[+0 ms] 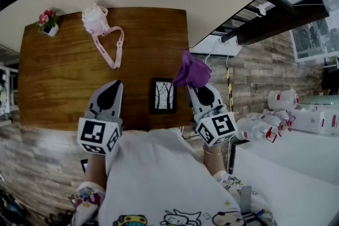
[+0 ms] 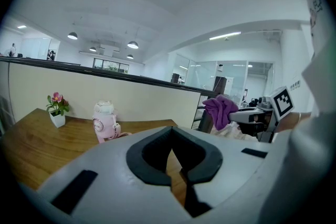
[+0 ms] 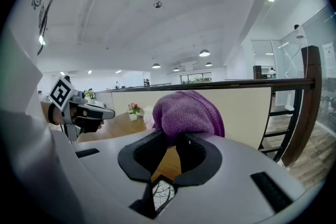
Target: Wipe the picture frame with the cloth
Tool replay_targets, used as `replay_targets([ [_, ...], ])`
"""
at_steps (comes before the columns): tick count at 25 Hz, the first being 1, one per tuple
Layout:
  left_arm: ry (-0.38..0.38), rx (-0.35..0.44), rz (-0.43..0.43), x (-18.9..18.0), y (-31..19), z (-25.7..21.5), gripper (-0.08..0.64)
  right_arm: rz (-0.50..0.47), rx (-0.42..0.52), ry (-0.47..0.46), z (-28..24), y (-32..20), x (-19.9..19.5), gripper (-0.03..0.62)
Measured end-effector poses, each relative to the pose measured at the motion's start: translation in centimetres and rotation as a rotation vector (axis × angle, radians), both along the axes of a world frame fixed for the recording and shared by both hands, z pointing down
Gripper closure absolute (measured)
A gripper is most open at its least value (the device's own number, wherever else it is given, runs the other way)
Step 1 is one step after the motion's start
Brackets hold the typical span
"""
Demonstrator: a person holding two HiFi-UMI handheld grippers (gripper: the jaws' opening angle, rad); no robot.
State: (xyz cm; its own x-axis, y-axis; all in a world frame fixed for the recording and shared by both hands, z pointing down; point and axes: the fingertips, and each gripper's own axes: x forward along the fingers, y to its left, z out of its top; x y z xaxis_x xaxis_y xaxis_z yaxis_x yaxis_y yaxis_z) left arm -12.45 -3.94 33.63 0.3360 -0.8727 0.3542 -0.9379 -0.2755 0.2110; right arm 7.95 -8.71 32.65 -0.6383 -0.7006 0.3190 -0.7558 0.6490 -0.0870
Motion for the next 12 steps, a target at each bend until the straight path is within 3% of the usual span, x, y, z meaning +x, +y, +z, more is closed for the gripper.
replay_targets([
  [12, 0.004, 0.001, 0.006, -0.06, -0.12, -0.03, 0.557, 0.003, -0.007, 0.005, 0.13, -0.02, -0.08, 0.548],
])
